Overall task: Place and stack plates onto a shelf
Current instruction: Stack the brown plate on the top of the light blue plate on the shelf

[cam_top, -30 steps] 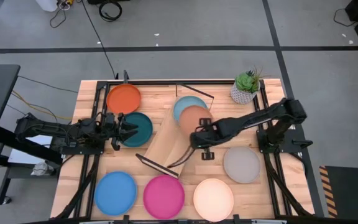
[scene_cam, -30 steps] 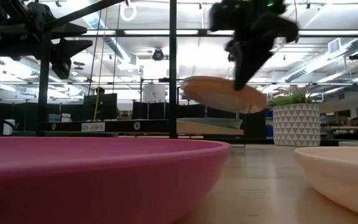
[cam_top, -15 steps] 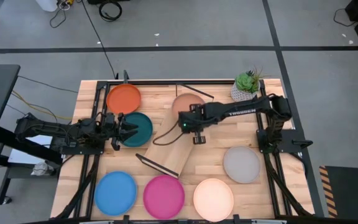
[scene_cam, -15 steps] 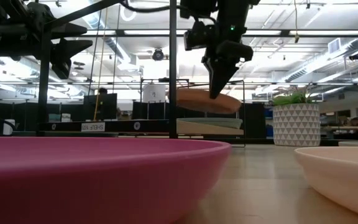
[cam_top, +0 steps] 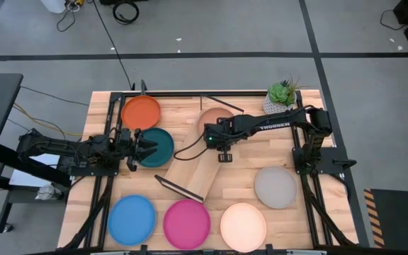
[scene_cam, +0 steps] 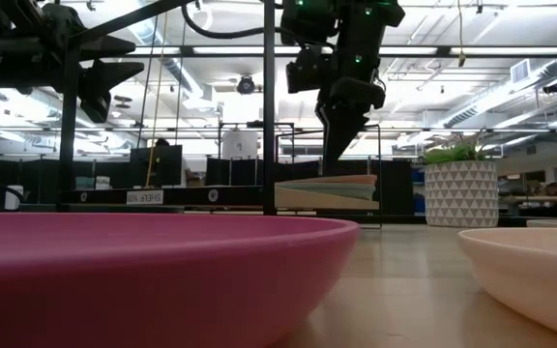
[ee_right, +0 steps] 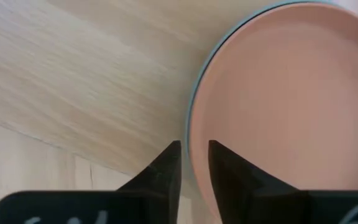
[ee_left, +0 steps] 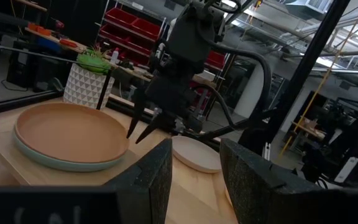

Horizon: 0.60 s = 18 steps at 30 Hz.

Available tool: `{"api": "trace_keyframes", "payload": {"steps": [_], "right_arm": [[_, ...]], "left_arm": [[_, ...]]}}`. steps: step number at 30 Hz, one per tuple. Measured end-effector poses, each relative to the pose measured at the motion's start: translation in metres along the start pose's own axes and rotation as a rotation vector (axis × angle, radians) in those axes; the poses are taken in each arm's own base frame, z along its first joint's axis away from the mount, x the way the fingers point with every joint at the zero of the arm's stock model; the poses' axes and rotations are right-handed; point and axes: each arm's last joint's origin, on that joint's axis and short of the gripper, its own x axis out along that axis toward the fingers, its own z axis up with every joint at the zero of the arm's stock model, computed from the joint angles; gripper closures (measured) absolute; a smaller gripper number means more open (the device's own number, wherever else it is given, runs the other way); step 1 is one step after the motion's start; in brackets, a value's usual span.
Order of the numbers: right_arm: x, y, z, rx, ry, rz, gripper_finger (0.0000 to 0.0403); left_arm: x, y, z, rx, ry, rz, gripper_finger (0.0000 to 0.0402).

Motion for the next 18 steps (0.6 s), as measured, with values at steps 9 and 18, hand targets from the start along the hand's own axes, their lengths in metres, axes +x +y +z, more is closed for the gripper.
{"api": "trace_keyframes", "payload": {"steps": [9,18], "right_arm": [[-0.009,0.013,-0.007,0.037,0.075,-0.092,0.0295],[-0.006,0.007,-0.023,0.189,0.165,-0.397,0.0296]], "left_arm": [[0.000,0.000,0.000,0.000,0.000,0.000,0.0260],[0.000,0.000,0.000,0.000,0.000,0.000,0.0260]]}}
